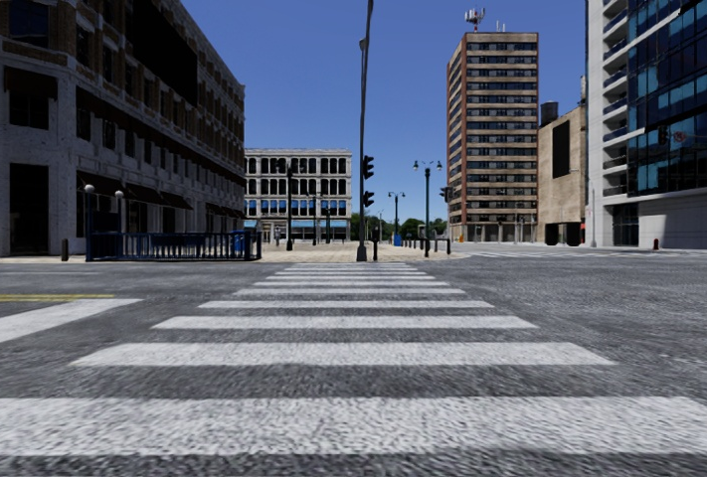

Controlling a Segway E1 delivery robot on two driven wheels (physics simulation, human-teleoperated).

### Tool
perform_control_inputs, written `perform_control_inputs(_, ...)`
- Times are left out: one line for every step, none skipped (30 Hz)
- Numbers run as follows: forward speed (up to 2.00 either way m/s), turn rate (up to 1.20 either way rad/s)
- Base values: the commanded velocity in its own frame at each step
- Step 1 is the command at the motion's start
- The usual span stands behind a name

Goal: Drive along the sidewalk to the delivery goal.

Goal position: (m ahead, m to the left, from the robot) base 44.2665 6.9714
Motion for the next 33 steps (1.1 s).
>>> perform_control_inputs(1.90,0.00)
perform_control_inputs(1.90,0.00)
perform_control_inputs(1.90,0.00)
perform_control_inputs(1.90,0.00)
perform_control_inputs(1.90,0.00)
perform_control_inputs(1.90,0.00)
perform_control_inputs(1.90,0.00)
perform_control_inputs(1.90,0.00)
perform_control_inputs(1.90,0.00)
perform_control_inputs(1.90,0.00)
perform_control_inputs(1.90,0.00)
perform_control_inputs(1.90,0.00)
perform_control_inputs(1.90,0.00)
perform_control_inputs(1.90,0.00)
perform_control_inputs(1.90,0.00)
perform_control_inputs(1.90,0.00)
perform_control_inputs(1.90,0.00)
perform_control_inputs(1.90,0.00)
perform_control_inputs(1.90,0.00)
perform_control_inputs(1.90,0.00)
perform_control_inputs(1.90,0.00)
perform_control_inputs(1.90,0.00)
perform_control_inputs(1.90,0.00)
perform_control_inputs(1.90,0.00)
perform_control_inputs(1.90,0.00)
perform_control_inputs(1.90,0.00)
perform_control_inputs(1.90,0.00)
perform_control_inputs(1.90,0.00)
perform_control_inputs(1.90,0.00)
perform_control_inputs(1.90,0.00)
perform_control_inputs(1.90,0.00)
perform_control_inputs(1.91,0.00)
perform_control_inputs(1.91,0.00)
